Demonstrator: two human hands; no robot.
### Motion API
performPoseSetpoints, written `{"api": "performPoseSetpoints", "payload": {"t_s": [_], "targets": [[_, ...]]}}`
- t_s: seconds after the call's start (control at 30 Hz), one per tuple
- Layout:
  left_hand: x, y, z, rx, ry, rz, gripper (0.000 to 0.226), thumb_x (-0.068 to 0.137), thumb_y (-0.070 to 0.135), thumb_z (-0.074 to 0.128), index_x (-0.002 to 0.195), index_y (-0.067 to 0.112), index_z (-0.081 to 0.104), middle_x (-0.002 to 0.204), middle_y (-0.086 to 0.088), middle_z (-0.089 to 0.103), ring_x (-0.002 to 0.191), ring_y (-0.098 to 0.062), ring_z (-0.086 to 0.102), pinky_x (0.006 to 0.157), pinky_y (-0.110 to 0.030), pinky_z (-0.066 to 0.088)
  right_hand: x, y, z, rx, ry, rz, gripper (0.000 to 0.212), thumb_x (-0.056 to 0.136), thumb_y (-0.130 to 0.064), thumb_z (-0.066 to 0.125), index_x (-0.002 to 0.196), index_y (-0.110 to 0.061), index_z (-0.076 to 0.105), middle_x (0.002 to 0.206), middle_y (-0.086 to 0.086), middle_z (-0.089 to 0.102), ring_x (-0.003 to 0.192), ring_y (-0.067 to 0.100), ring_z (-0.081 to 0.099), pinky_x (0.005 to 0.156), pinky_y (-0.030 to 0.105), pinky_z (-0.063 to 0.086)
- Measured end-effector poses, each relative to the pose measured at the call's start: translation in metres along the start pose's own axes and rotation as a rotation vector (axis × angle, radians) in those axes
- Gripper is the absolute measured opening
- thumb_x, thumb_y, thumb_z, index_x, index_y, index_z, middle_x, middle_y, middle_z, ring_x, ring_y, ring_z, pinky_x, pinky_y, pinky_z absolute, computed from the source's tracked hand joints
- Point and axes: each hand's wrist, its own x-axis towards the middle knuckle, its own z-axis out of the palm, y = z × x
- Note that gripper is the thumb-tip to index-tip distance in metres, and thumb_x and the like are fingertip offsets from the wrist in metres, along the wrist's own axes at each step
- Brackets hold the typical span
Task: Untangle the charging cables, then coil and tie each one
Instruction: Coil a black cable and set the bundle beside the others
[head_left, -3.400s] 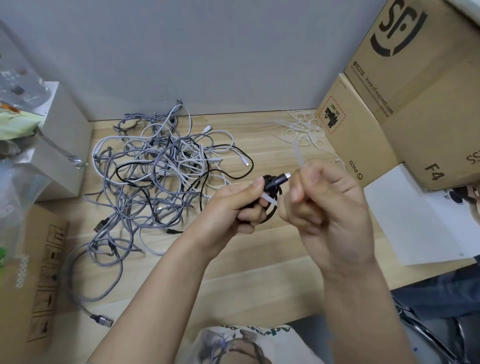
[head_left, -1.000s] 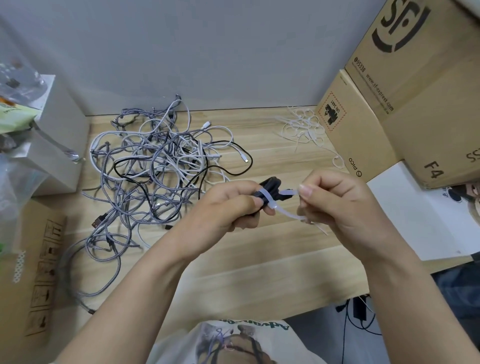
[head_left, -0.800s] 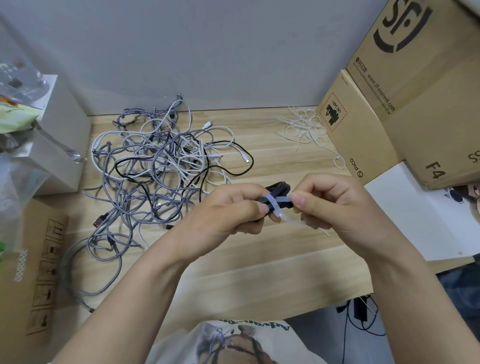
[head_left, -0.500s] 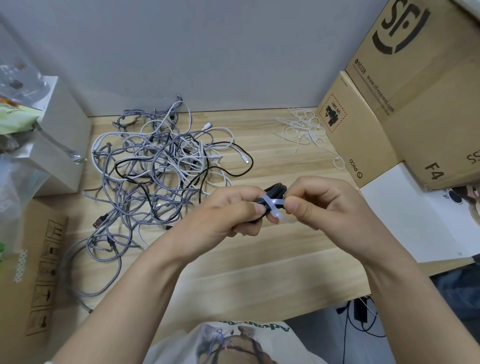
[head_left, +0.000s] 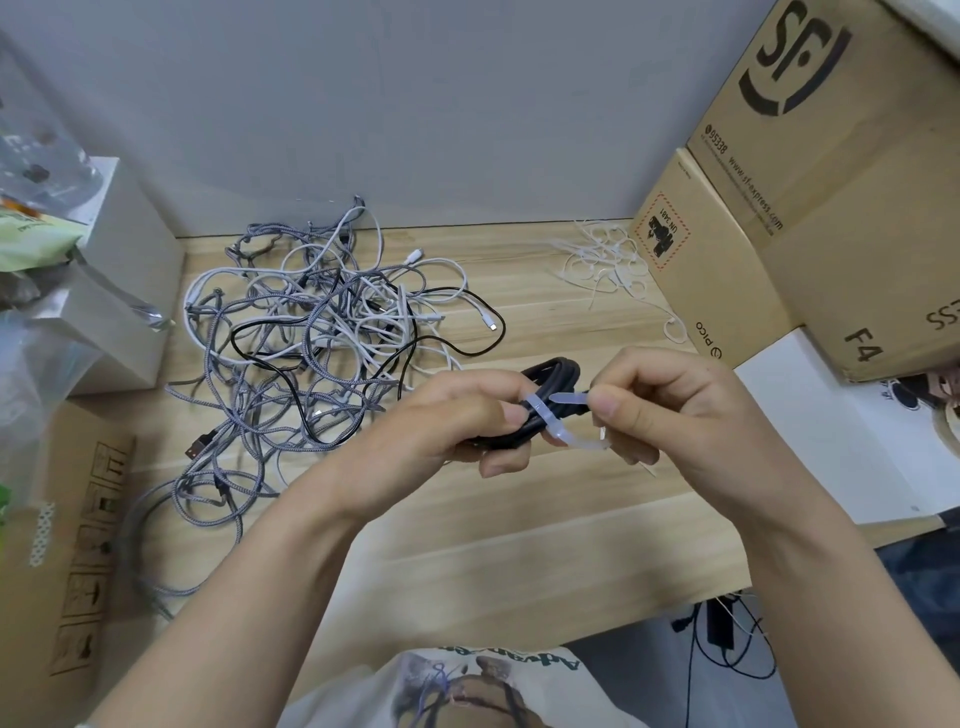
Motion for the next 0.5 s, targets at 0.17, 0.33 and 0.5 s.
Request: {"api": "performPoseSetpoints", "payload": {"t_s": [0.17, 0.33, 0.5], "targets": [[0.001, -0.003, -0.001, 0.006, -0.019, 0.025, 0.025, 0.073, 0.027, 0.051, 0.085, 0.006, 0.057, 0.053, 0.005, 0.046, 0.056, -0.01, 0.036, 0.055, -0.015, 0.028, 0.001, -0.003, -0.001, -0.136, -0.019, -0.006, 0.019, 0.072, -0.042, 0.061, 0.06, -0.026, 0.062, 0.059, 0.019, 0.043, 0.05, 0.012, 0.038, 0.047, 0.018, 0.032], [0.003, -0.005, 0.0, 0.044, -0.025, 0.062, 0.022, 0.082, 0.009, 0.043, 0.09, -0.008, 0.054, 0.055, 0.004, 0.045, 0.057, -0.008, 0.041, 0.061, -0.011, 0.035, 0.003, -0.004, -0.001, -0.218, -0.05, -0.012, 0.021, 0.073, -0.044, 0.06, 0.063, -0.026, 0.062, 0.052, -0.005, 0.043, 0.05, 0.004, 0.035, 0.049, 0.015, 0.029], [0.002, -0.007, 0.001, 0.118, -0.008, 0.072, 0.015, 0.088, 0.01, 0.044, 0.085, -0.002, 0.053, 0.061, 0.01, 0.048, 0.06, -0.005, 0.043, 0.065, -0.014, 0.036, 0.002, -0.003, 0.009, -0.303, 0.029, -0.011, 0.025, 0.072, -0.046, 0.063, 0.067, -0.021, 0.064, 0.051, 0.007, 0.044, 0.047, 0.005, 0.037, 0.047, 0.019, 0.03]]}}
